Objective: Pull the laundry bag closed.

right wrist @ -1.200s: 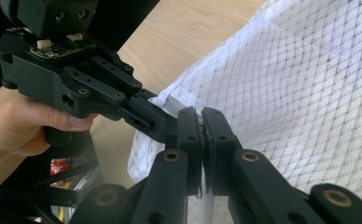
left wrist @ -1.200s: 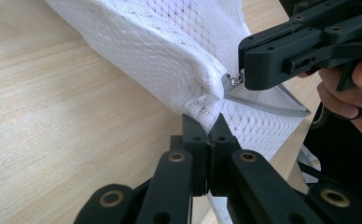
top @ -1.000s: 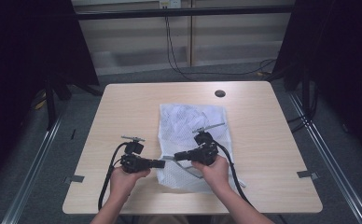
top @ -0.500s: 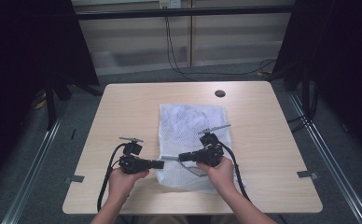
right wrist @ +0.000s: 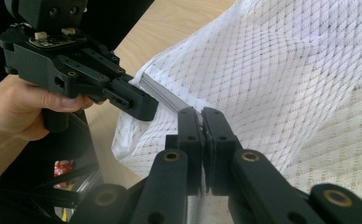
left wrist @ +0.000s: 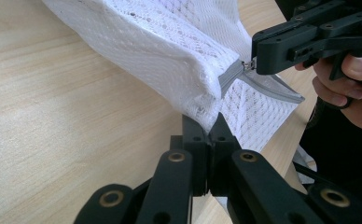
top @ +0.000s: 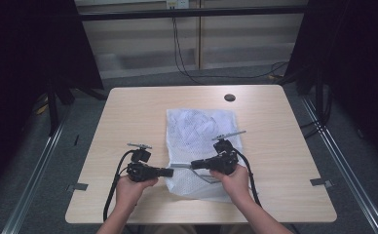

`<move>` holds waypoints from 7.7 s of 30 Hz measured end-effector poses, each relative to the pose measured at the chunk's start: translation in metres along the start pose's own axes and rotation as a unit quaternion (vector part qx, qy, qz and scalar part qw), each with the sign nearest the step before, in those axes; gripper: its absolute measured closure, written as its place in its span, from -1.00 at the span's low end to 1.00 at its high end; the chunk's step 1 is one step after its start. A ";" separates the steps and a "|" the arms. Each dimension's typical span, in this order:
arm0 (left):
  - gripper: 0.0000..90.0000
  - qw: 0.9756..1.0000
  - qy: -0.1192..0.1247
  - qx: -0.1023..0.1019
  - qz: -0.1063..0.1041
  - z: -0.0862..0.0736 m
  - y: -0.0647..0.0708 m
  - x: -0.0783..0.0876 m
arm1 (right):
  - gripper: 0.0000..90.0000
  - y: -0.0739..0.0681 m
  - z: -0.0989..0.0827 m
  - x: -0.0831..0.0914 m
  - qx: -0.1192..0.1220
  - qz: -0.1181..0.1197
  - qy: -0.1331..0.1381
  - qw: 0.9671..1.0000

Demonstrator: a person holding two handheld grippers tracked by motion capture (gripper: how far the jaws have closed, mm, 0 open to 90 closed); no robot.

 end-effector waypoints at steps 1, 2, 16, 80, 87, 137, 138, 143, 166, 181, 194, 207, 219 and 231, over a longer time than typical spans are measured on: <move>0.99 1.000 0.000 0.001 -0.002 0.000 0.000 0.000 | 0.94 0.000 0.000 0.000 -0.002 0.001 0.000 1.000; 0.99 1.000 0.000 0.002 -0.003 0.000 0.000 -0.001 | 0.94 0.000 0.000 0.001 -0.003 0.000 -0.001 1.000; 0.99 1.000 0.006 0.007 -0.005 -0.001 -0.003 0.002 | 0.94 0.009 0.000 0.009 -0.009 0.003 0.005 1.000; 0.99 1.000 0.012 0.010 -0.006 0.002 -0.005 0.005 | 0.94 0.025 -0.006 0.040 -0.023 -0.005 0.005 1.000; 0.99 1.000 0.010 0.017 -0.010 0.002 -0.004 0.004 | 0.94 0.026 -0.007 0.039 -0.024 -0.009 0.002 1.000; 0.99 0.999 0.011 0.027 -0.012 0.003 -0.008 0.008 | 0.94 0.042 -0.014 0.056 -0.046 -0.023 0.013 0.999; 0.99 1.000 0.009 0.025 -0.011 0.003 -0.008 0.008 | 0.94 0.042 -0.014 0.057 -0.044 -0.025 0.012 0.999; 0.99 1.000 0.006 0.023 -0.013 0.004 -0.008 0.007 | 0.94 0.044 -0.015 0.058 -0.047 -0.023 0.013 0.999; 0.99 0.999 0.005 0.025 -0.022 0.006 -0.008 0.006 | 0.94 0.049 -0.019 0.064 -0.056 -0.027 0.014 0.998; 0.99 0.999 0.003 0.026 -0.021 0.006 -0.008 0.007 | 0.94 0.053 -0.019 0.070 -0.061 -0.033 0.021 0.997; 0.99 0.999 0.003 0.027 -0.018 0.005 -0.009 0.009 | 0.94 0.058 -0.020 0.075 -0.064 -0.038 0.029 0.997; 0.99 1.000 0.006 0.023 -0.017 0.005 -0.010 0.009 | 0.94 0.061 -0.021 0.080 -0.062 -0.043 0.028 0.997; 0.99 1.000 0.005 0.024 -0.015 0.006 -0.011 0.011 | 0.94 0.066 -0.023 0.086 -0.076 -0.046 0.035 0.995; 0.99 1.000 -0.001 0.022 -0.015 0.005 -0.009 0.008 | 0.94 0.067 -0.027 0.089 -0.076 -0.050 0.034 0.995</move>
Point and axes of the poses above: each handheld gripper's, and its own axes: x roughly backward along the jaws, z roughly out of its top, y roughly to its right, the point moved 2 cm from there along -x, roughly forward along the jaws, and after that the axes turned 3 degrees about -z, right-handed, at the moved point
